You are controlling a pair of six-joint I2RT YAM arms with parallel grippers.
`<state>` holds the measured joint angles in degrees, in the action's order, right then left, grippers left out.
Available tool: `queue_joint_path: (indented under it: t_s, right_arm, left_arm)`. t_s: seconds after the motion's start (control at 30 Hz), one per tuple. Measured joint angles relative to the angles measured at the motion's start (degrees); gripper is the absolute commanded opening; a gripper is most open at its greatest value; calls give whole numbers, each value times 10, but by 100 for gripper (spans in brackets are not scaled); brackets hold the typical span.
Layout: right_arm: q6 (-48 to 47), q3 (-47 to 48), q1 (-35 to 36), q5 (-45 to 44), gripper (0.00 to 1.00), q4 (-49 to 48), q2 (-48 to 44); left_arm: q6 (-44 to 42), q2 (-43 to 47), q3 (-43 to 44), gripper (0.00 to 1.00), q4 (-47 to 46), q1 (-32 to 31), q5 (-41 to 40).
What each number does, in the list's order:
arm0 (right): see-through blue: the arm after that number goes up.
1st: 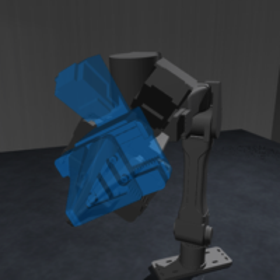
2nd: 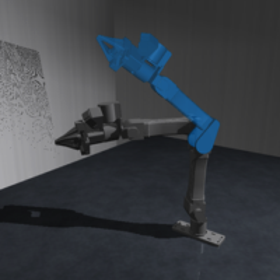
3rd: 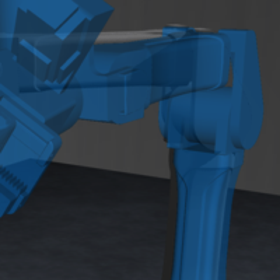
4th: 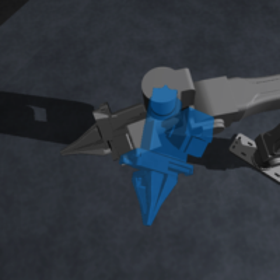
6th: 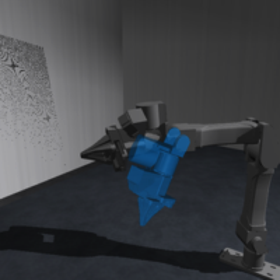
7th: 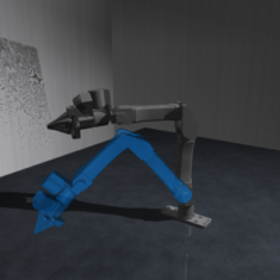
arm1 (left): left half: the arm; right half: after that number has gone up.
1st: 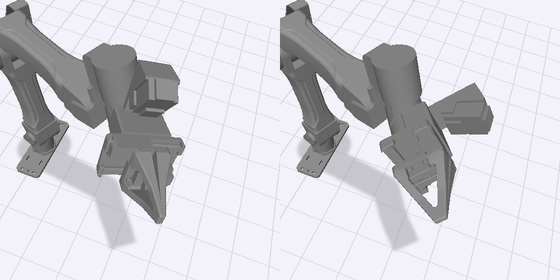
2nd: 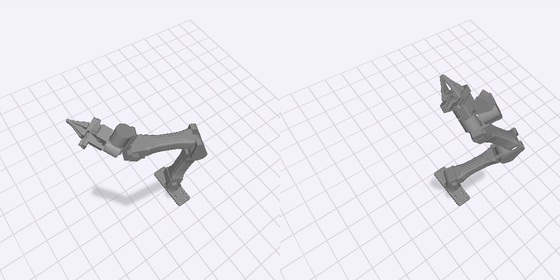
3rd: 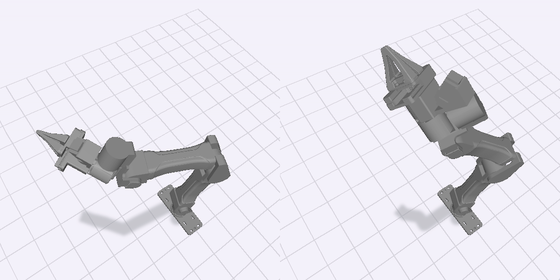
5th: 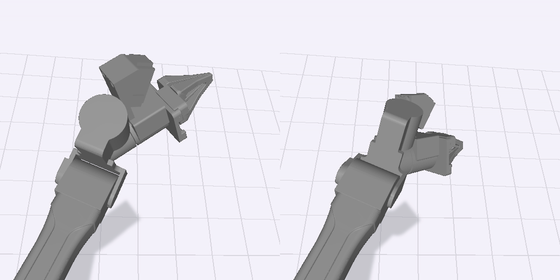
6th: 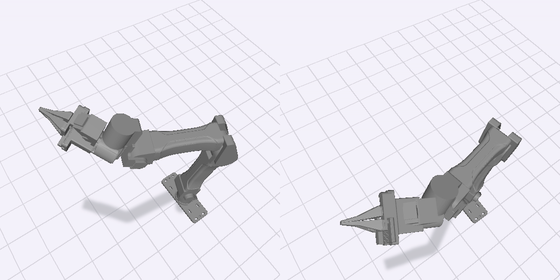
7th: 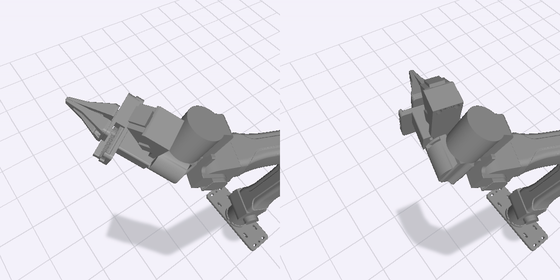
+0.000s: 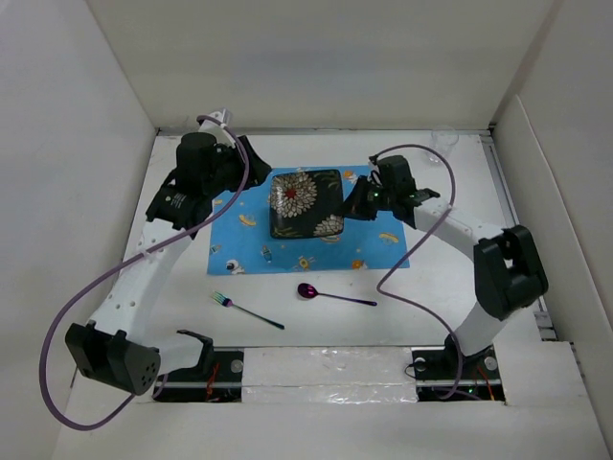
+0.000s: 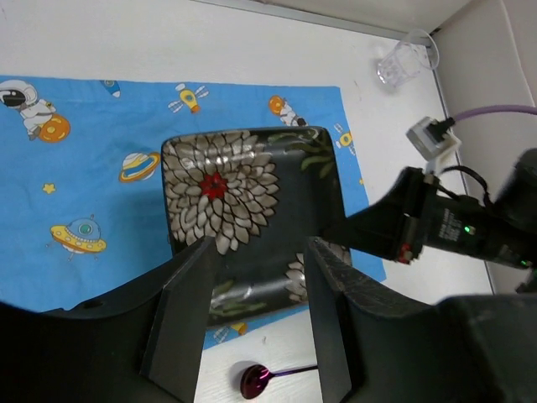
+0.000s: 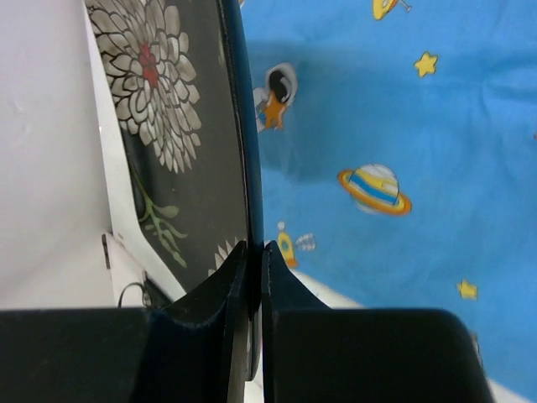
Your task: Set the dinner table for one person
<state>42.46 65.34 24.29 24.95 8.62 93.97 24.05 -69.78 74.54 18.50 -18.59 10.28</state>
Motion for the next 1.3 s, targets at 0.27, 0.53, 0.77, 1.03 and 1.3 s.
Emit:
queue_joint_path:
  t_s: [0.27, 0.53, 0.77, 1.03, 1.3]
  right_arm:
    - [45, 29, 1, -10, 0, -45, 97]
    - [45, 73, 8, -3, 0, -47, 161]
    - [32, 78, 9, -3, 0, -26, 199]
    - [13, 111, 9, 8, 38, 4, 210]
    - [-26, 138, 9, 1, 43, 62, 212]
  left_arm:
    - [3, 11, -37, 43, 0, 0, 2]
    - [4, 11, -48, 43, -1, 0, 2]
    - [5, 11, -55, 43, -5, 0, 1]
    - [5, 11, -64, 43, -7, 0, -2]
    - [5, 6, -66, 43, -8, 0, -5]
